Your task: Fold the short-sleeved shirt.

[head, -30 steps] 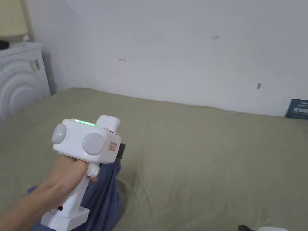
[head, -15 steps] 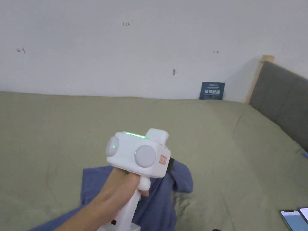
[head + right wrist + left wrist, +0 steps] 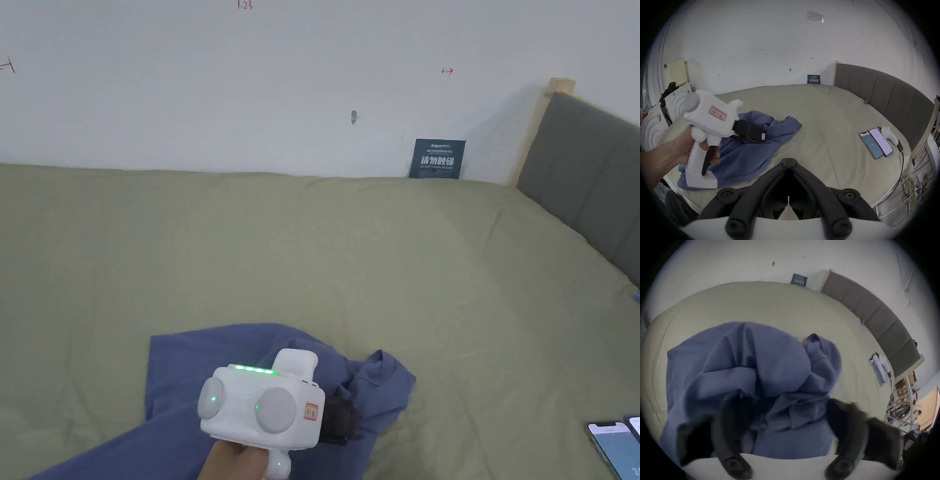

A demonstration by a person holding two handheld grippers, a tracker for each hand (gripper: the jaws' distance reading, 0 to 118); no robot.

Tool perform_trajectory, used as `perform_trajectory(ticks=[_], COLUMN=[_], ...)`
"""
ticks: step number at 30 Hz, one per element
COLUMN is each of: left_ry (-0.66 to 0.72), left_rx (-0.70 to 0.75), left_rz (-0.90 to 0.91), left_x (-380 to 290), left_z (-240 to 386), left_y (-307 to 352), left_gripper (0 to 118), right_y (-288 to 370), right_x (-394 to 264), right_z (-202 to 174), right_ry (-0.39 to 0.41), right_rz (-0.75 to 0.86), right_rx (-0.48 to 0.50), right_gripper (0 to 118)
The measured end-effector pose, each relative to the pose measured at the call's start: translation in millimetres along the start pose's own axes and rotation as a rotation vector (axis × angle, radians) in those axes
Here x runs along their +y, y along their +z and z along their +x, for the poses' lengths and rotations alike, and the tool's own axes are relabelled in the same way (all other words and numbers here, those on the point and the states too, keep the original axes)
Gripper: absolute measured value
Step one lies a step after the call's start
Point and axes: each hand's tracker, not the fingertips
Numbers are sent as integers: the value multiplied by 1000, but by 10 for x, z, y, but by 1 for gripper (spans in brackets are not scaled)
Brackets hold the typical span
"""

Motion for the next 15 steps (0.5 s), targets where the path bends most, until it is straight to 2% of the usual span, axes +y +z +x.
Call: perform_trajectory(ticks=[5, 7, 8, 9, 11, 12, 15], left_ry=[25, 61, 82, 83, 98, 125, 208], left_rx=[154, 182, 235, 286, 383, 431, 466], left_rz=[239, 336, 402, 467, 566, 604, 671], left_x=[-348, -568, -711, -856, -1145, -1278, -1624], left_z=[-77, -135, -170, -204, -254, -290, -459], left_y=[958, 1462, 1744, 2010, 2490, 2698, 3197], left_gripper=[104, 94, 85, 68, 19, 7, 6], right_y=[133, 211, 260, 312, 427, 479, 618], right_x=[71, 99, 116, 128, 148, 161, 176], right_z=[-63, -113, -140, -165, -222, -250, -333], right_ry=[-10, 9, 15, 22, 35, 41, 49], right_rz=[41, 63, 76, 93, 121, 130, 169], right_rx=[16, 25, 30, 39, 54, 58, 73], right_gripper=[0, 0, 0, 0, 0, 0, 0])
